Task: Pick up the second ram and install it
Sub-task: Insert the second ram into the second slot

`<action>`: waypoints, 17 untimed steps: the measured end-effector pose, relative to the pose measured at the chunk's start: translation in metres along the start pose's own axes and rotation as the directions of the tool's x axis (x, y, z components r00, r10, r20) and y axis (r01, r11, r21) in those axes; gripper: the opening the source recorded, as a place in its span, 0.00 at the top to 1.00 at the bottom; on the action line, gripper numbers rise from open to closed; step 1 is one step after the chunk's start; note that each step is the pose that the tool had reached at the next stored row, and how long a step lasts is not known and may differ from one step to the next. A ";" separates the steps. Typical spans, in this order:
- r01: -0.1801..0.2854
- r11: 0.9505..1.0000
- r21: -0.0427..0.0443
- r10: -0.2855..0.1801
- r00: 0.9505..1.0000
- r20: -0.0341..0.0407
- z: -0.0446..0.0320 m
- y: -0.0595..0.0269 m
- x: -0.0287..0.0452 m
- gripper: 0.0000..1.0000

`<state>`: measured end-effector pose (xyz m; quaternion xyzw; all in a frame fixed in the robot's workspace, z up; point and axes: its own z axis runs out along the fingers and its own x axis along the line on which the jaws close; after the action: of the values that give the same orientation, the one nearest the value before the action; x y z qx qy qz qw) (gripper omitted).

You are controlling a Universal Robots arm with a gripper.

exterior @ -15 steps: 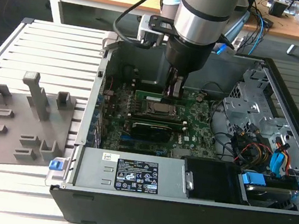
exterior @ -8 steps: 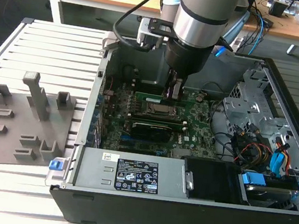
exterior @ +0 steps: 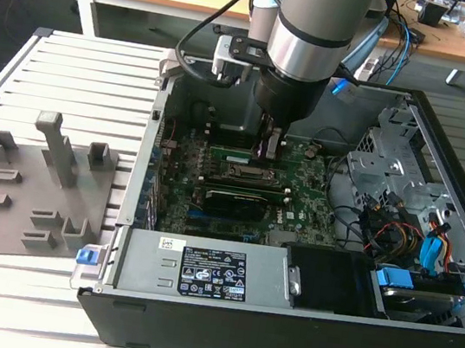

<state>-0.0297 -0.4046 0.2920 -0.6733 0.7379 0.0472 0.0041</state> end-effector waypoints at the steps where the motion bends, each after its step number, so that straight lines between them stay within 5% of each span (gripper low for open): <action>1: 0.000 1.000 0.000 0.000 1.000 0.000 0.0013 -0.0001 0.0001 0.86; 10: 0.000 1.000 0.000 0.000 1.000 0.000 0.0099 -0.0003 -0.0006 0.86; 17: 0.005 1.000 0.000 -0.005 1.000 0.000 0.0144 0.0010 -0.0184 0.86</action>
<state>-0.0298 -0.3852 0.2790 -0.6751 0.7362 0.0472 0.0040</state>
